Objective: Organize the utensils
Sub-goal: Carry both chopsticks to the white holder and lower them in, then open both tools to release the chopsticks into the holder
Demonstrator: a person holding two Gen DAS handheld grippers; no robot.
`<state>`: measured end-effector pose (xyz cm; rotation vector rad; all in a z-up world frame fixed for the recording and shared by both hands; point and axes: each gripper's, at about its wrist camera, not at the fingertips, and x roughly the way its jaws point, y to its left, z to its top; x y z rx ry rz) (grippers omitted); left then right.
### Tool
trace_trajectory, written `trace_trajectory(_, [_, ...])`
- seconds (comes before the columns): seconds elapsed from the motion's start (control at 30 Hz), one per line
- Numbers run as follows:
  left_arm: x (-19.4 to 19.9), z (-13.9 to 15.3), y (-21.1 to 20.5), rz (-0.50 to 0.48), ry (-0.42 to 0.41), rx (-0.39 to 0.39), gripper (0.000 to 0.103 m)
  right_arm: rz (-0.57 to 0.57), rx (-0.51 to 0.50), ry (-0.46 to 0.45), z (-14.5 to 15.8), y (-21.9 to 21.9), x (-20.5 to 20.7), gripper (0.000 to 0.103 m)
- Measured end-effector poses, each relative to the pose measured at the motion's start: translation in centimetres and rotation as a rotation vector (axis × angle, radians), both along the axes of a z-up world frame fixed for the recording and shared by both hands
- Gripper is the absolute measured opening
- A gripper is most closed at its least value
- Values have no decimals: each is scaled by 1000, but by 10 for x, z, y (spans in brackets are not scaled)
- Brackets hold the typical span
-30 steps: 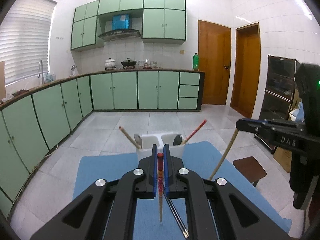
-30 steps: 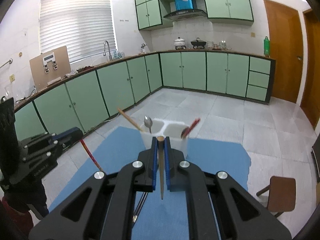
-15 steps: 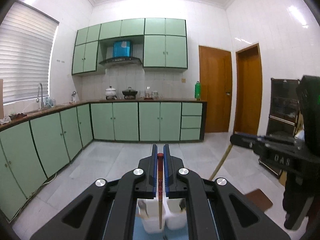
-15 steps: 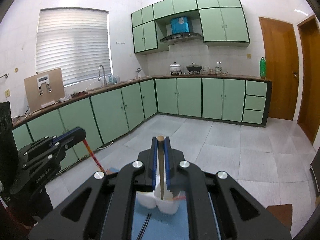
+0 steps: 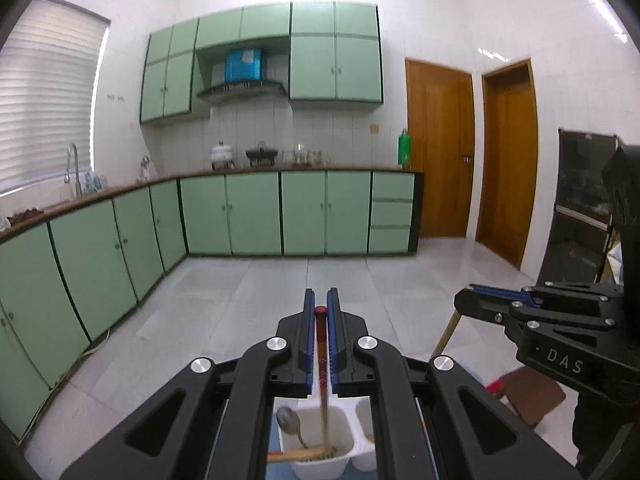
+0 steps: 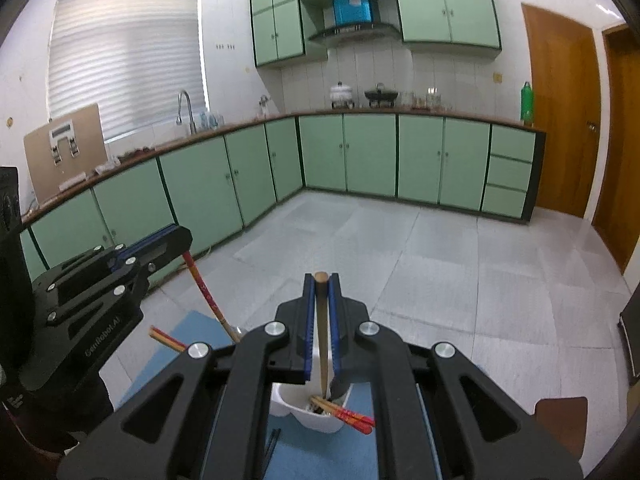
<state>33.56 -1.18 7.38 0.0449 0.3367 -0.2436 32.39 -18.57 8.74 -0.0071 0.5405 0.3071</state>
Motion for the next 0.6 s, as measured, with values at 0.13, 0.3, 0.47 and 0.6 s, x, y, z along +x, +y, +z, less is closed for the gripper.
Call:
trace_trajectory(0.13, [3,-15,2,-2,39,5,6,-6,6,25,-8,1,2,11])
trace_trajectory(0.3, [-5,-11,5,-2,44,0,15,-44,15,-25,3,-7,-14,26])
trace_trajectory(0.47, [-31,3,12,9,13,-13,33,-70,24,-81,16,-22,-45,40])
trace_trajectory(0.6, [-65,6,19,24,-8,-30,62,-88,22,-128,16,-31,-81,74])
